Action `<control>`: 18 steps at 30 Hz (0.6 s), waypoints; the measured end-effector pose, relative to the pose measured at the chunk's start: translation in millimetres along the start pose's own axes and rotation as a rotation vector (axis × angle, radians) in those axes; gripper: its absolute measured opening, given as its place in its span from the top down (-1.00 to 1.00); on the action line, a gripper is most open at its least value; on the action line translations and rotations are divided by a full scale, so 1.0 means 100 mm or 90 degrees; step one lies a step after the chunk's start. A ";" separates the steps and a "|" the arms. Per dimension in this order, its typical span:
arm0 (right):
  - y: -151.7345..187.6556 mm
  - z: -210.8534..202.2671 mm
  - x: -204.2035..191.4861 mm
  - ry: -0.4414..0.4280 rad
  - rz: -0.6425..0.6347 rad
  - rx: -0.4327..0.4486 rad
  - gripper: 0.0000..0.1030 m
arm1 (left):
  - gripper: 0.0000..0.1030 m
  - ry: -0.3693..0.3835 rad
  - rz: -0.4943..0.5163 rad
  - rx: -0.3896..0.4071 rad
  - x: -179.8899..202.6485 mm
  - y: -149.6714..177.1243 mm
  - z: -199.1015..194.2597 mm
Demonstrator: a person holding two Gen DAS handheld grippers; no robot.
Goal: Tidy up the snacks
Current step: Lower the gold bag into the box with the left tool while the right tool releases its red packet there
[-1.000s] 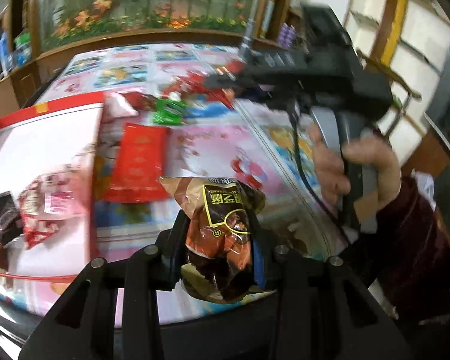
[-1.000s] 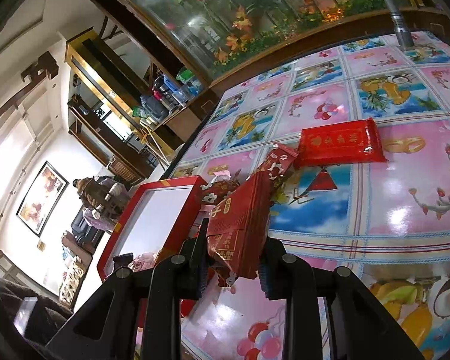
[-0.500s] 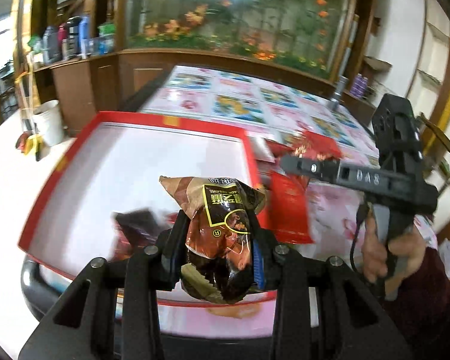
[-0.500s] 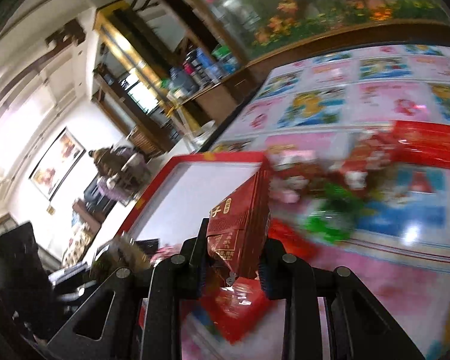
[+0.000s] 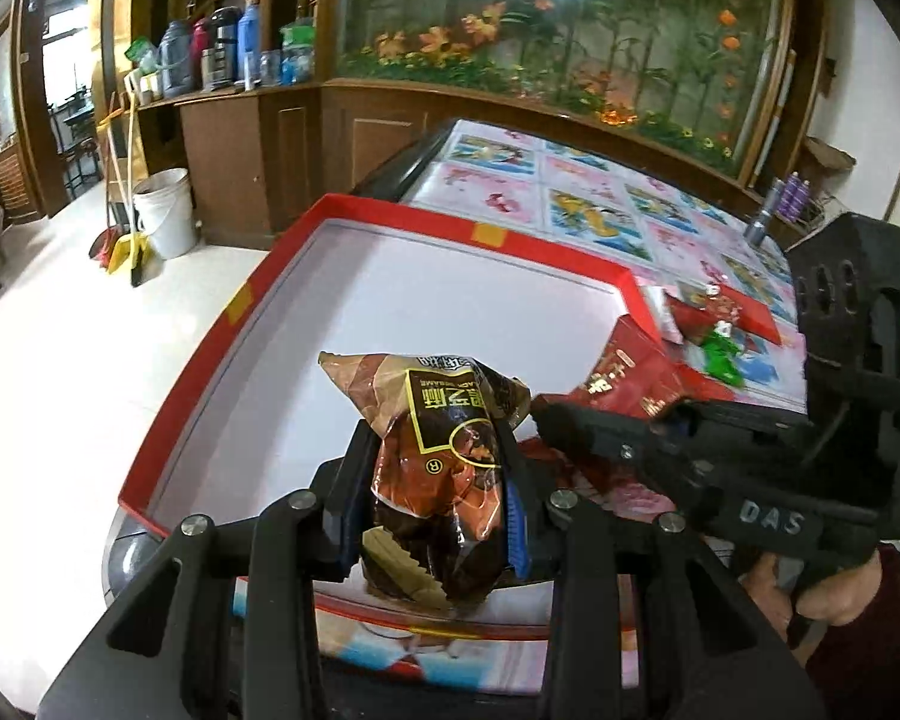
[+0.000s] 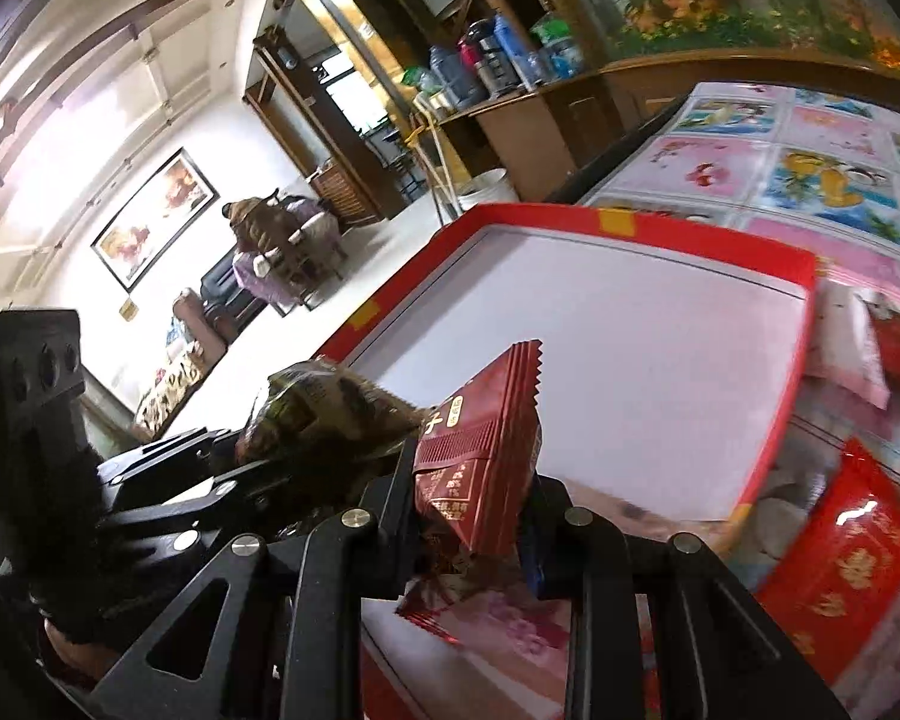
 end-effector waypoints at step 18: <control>-0.27 -0.40 0.38 0.046 0.067 0.092 -0.15 | -0.40 -0.117 0.015 0.029 -0.13 -0.09 -0.14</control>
Point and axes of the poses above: each gripper's, at about its wrist camera, not at the fingertips, and z roughly the way its jaws point, x to its right, y to its underside, the point moved 9 cm from there along z, roughly the way its jaws point, and after that the axes turned 11 degrees about z, right-handed, at the moved point
